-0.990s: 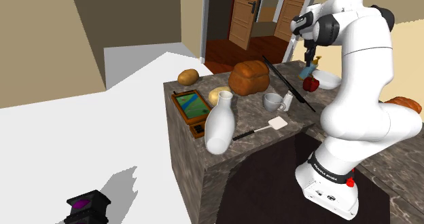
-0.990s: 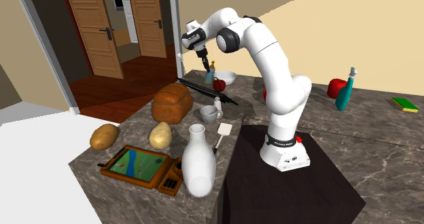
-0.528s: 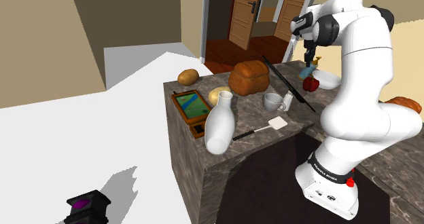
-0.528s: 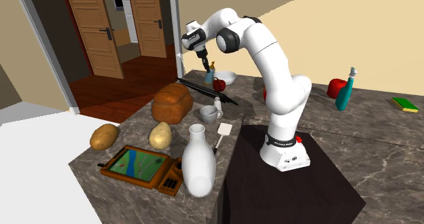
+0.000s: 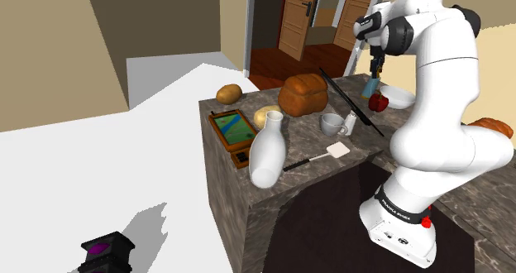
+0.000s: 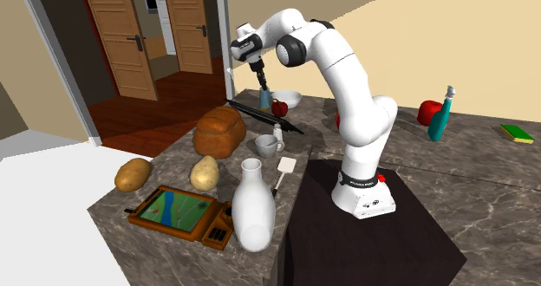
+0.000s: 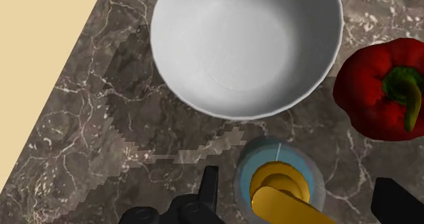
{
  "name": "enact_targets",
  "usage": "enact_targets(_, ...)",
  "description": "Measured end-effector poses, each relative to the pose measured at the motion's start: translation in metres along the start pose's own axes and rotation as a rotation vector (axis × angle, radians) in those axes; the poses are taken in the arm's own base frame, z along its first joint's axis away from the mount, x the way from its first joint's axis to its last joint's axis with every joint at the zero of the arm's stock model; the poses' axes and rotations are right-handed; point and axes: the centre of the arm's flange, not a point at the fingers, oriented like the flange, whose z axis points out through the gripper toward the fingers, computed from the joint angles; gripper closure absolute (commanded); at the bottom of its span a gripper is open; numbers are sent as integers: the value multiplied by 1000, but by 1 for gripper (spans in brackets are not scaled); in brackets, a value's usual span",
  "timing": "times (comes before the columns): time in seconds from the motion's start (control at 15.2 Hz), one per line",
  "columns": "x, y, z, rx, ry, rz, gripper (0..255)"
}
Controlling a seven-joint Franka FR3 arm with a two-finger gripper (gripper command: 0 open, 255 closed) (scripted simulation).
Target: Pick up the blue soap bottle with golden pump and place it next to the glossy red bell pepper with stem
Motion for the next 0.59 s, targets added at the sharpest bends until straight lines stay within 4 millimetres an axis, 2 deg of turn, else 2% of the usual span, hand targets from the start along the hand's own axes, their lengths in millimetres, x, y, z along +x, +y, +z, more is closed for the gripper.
enact_targets(0.2, 1, 1, -29, -1, 1, 0, 0)
enact_targets(0.59, 1, 1, -35, 0, 0, 0, 0)
